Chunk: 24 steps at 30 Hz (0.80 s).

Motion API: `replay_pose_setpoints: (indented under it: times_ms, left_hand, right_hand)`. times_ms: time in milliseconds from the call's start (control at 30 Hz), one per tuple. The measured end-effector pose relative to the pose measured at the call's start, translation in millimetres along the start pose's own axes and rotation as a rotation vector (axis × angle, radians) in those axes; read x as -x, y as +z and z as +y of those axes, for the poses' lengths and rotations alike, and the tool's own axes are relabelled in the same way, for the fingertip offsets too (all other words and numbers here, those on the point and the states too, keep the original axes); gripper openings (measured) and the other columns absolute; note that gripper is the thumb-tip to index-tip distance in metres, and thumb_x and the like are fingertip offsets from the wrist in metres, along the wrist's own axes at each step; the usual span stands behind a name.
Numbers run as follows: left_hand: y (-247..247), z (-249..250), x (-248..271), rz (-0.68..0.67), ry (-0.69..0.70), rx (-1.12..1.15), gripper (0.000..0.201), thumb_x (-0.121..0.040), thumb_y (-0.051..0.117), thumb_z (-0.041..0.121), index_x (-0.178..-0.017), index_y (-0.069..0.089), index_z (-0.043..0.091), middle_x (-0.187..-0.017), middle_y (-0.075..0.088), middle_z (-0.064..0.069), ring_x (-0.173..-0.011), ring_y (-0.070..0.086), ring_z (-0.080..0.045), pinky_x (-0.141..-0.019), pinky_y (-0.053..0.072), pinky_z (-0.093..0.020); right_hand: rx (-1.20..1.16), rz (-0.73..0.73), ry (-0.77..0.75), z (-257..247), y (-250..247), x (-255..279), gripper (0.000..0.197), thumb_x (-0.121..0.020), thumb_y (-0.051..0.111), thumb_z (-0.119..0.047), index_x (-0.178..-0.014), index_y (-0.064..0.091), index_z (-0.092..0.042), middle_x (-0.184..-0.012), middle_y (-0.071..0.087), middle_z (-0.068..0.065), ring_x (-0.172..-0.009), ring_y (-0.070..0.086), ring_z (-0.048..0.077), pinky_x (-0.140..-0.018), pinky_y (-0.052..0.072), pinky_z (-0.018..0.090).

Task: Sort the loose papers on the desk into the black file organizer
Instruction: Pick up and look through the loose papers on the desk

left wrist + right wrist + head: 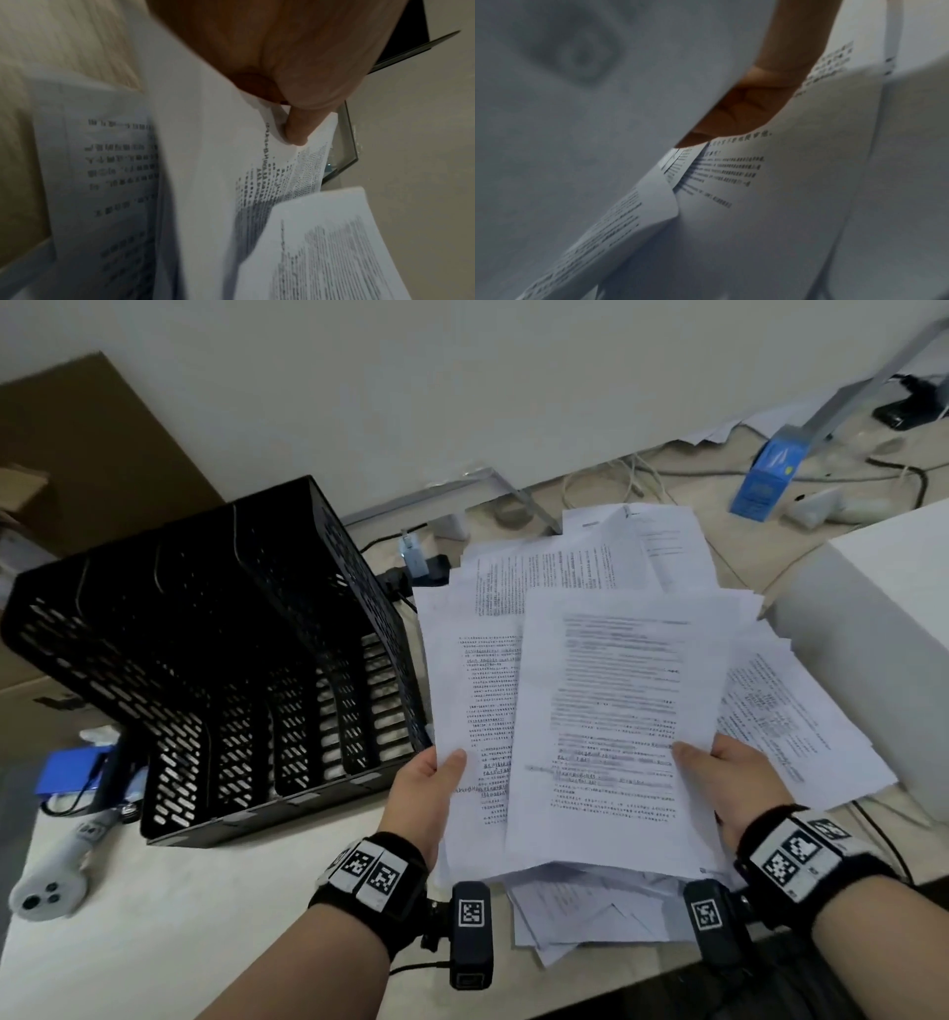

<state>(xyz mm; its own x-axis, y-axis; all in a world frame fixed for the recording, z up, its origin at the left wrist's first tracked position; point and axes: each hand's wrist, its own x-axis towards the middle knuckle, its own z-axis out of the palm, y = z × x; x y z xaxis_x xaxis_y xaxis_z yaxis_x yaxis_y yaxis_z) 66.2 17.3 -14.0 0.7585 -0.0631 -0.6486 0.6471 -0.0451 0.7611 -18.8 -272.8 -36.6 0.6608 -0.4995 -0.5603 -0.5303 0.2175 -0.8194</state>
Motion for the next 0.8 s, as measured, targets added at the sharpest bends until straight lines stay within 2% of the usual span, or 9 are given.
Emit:
replay_pose_setpoints:
  times_ms: [100,233,333,400,500,567,633,700,800]
  left_hand:
    - [-1,-1,1,-0.058,-0.060,-0.052,0.019,-0.101,0.060,0.023,-0.111,0.071,0.012,-0.106,0.078,-0.010,-0.095,0.076,-0.029,-0.076,0.060,-0.041]
    - [-4,-10,-2,-0.117,-0.139,-0.166,0.021,-0.098,0.065,0.021,-0.114,0.071,0.009,-0.103,0.079,-0.012,-0.094,0.076,-0.034,-0.079,0.062,-0.047]
    - [-3,-20,-8,-0.086,-0.160,-0.206,0.018,-0.098,0.063,0.012,-0.112,0.071,0.004,-0.099,0.079,-0.015,-0.088,0.076,-0.035,-0.071,0.063,-0.042]
    - [-3,-21,-11,-0.054,-0.157,-0.189,0.017,-0.098,0.061,0.008,-0.111,0.071,0.003,-0.100,0.078,-0.015,-0.090,0.076,-0.036,-0.080,0.062,-0.048]
    - [-6,-18,-16,-0.030,-0.169,-0.157,0.017,-0.098,0.059,0.006,-0.109,0.072,0.004,-0.100,0.078,-0.017,-0.093,0.075,-0.038,-0.091,0.057,-0.057]
    - [-6,-16,-18,-0.006,-0.172,-0.126,0.016,-0.099,0.057,0.005,-0.107,0.071,0.002,-0.100,0.077,-0.020,-0.095,0.074,-0.040,-0.093,0.055,-0.059]
    - [-4,-14,-20,0.007,-0.169,-0.107,0.016,-0.099,0.055,0.005,-0.105,0.070,0.002,-0.100,0.077,-0.022,-0.096,0.073,-0.042,-0.093,0.054,-0.060]
    - [-3,-12,-21,0.009,-0.170,-0.100,0.016,-0.100,0.054,0.005,-0.104,0.070,0.002,-0.099,0.077,-0.022,-0.095,0.073,-0.042,-0.092,0.055,-0.061]
    - [-2,-10,-22,0.012,-0.160,-0.113,0.018,-0.100,0.053,0.006,-0.105,0.071,0.003,-0.097,0.078,-0.019,-0.093,0.074,-0.039,-0.090,0.057,-0.057]
  right_hand:
    - [0.028,-0.095,0.009,-2,18,3,0.012,-0.094,0.065,-0.006,-0.100,0.075,-0.006,-0.095,0.079,0.011,-0.093,0.074,0.035,-0.088,0.057,0.045]
    - [0.161,-0.286,0.019,3,43,1,0.013,-0.093,0.068,-0.017,-0.098,0.076,-0.007,-0.097,0.079,0.012,-0.092,0.075,0.030,-0.092,0.057,0.047]
    - [0.410,-0.164,-0.143,-7,44,-16,0.038,-0.089,0.063,-0.044,-0.084,0.070,-0.007,-0.086,0.074,0.017,-0.077,0.069,0.035,-0.079,0.057,0.047]
    - [0.403,-0.055,-0.193,-24,42,-28,0.025,-0.091,0.059,-0.038,-0.083,0.069,-0.017,-0.081,0.072,0.008,-0.080,0.068,0.033,-0.080,0.057,0.049]
    - [0.296,0.058,-0.224,-48,44,-53,0.010,-0.094,0.058,-0.029,-0.098,0.067,-0.029,-0.101,0.070,-0.003,-0.096,0.068,0.028,-0.089,0.058,0.049]
    - [0.295,0.122,-0.277,-62,47,-73,0.026,-0.095,0.057,-0.025,-0.119,0.064,-0.025,-0.122,0.061,-0.001,-0.106,0.061,0.022,-0.097,0.052,0.039]
    - [0.277,0.186,-0.317,-75,52,-88,0.040,-0.095,0.058,-0.020,-0.135,0.056,-0.018,-0.130,0.049,0.003,-0.107,0.053,0.016,-0.093,0.043,0.026]
    - [0.288,0.206,-0.321,-85,54,-103,0.051,-0.095,0.058,-0.017,-0.144,0.047,-0.016,-0.131,0.045,0.006,-0.106,0.049,0.015,-0.090,0.041,0.024]
    - [0.354,0.181,-0.264,-95,57,-120,0.058,-0.094,0.060,-0.021,-0.148,0.041,-0.017,-0.144,0.047,0.012,-0.117,0.054,0.022,-0.097,0.043,0.028]
